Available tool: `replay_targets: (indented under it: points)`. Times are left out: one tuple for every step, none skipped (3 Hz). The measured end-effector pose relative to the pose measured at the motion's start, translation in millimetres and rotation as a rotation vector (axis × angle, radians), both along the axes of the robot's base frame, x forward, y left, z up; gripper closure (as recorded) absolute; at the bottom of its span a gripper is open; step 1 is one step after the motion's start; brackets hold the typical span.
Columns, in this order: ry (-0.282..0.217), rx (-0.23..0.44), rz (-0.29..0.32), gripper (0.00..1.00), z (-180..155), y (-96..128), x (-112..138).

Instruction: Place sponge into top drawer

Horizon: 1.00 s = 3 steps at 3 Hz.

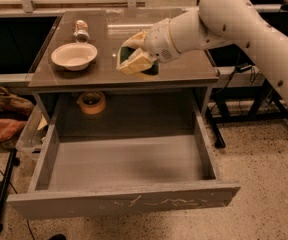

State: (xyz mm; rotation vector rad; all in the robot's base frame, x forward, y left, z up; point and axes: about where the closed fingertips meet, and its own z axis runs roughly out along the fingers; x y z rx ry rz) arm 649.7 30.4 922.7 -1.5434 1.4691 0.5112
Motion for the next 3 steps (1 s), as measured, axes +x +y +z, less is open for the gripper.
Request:
replay_targets:
  points:
    - [0.004,0.028,0.004,1.0,-17.8,7.9,-5.6]
    - [0.054,0.129,0.027,1.0,-80.6,18.7,-22.5]
    - [0.145,0.17,0.09,1.0,-153.7,36.4,-47.2]
